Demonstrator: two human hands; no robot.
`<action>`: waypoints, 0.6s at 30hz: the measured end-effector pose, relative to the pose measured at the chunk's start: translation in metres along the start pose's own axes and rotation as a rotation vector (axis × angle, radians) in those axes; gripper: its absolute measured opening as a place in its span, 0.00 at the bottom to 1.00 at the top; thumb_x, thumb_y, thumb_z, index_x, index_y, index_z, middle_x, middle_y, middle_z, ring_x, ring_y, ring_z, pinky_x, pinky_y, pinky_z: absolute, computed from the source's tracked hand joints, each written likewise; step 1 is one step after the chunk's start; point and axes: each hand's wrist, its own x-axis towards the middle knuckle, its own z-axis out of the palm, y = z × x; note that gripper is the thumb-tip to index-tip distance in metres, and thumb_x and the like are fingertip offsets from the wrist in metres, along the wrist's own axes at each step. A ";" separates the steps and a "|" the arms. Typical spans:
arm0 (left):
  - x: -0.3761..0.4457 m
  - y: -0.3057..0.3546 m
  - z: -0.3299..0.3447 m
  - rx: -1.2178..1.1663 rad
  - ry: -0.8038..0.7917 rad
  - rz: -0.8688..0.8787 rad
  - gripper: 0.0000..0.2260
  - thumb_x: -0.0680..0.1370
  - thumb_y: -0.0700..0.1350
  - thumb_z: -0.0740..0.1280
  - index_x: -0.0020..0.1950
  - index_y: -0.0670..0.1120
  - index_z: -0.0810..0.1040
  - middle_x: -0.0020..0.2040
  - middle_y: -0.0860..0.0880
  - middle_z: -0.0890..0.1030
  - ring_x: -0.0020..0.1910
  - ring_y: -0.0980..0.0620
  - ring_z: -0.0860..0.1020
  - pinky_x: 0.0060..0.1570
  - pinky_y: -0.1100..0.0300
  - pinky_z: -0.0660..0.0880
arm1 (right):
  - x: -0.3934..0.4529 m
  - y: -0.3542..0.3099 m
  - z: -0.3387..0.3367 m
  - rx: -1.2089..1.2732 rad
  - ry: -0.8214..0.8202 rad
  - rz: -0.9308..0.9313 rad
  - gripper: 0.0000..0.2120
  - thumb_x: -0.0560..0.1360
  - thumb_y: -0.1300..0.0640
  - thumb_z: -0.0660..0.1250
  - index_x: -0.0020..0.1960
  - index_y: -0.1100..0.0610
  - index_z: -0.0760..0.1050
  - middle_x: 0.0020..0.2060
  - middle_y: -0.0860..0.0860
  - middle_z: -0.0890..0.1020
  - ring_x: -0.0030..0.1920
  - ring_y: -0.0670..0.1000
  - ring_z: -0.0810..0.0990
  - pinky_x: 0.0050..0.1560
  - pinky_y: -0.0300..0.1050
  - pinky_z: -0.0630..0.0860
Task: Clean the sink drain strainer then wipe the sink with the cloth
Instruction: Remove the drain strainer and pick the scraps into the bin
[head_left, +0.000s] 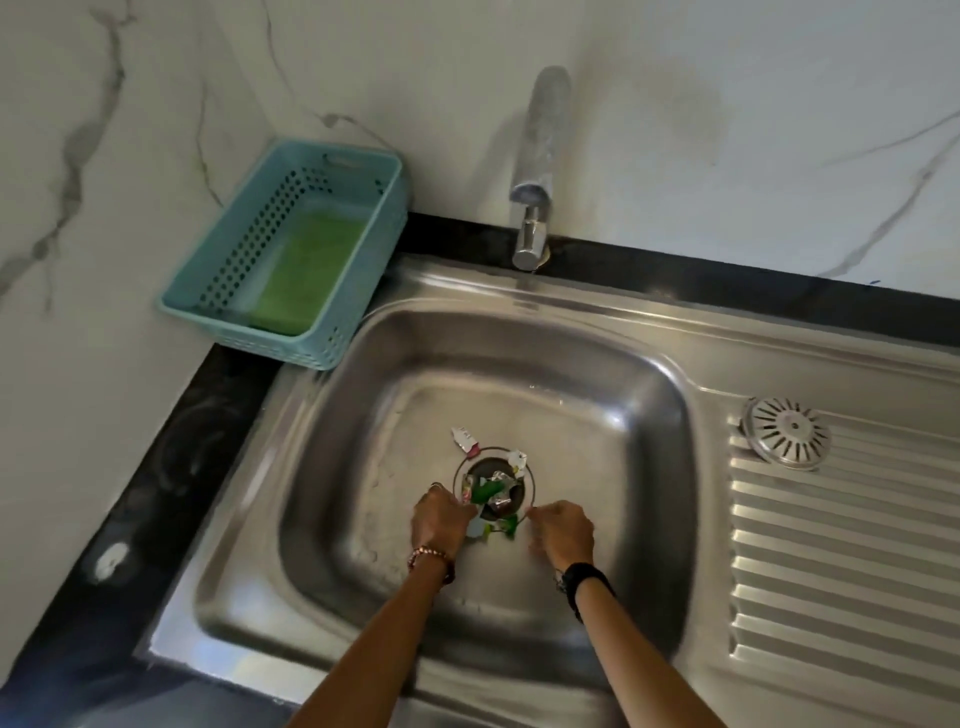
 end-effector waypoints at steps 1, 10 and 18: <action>0.005 0.000 0.000 0.004 -0.024 0.001 0.16 0.70 0.47 0.72 0.51 0.39 0.75 0.51 0.40 0.81 0.50 0.43 0.79 0.41 0.58 0.71 | 0.004 0.001 0.006 -0.038 0.033 0.021 0.14 0.74 0.57 0.68 0.31 0.57 0.71 0.32 0.54 0.78 0.28 0.51 0.76 0.25 0.37 0.70; 0.026 -0.020 0.003 0.074 -0.213 0.037 0.17 0.72 0.42 0.70 0.56 0.37 0.68 0.54 0.39 0.79 0.52 0.42 0.78 0.41 0.59 0.69 | 0.009 0.011 0.055 -0.325 0.108 0.101 0.20 0.74 0.46 0.66 0.49 0.64 0.79 0.46 0.59 0.83 0.47 0.58 0.81 0.39 0.42 0.70; 0.014 -0.019 -0.019 0.032 -0.251 0.086 0.07 0.72 0.37 0.66 0.49 0.37 0.80 0.51 0.40 0.82 0.51 0.45 0.78 0.41 0.61 0.70 | -0.008 0.009 0.054 -0.327 0.103 0.075 0.10 0.75 0.58 0.64 0.47 0.65 0.78 0.47 0.60 0.83 0.41 0.55 0.76 0.41 0.44 0.72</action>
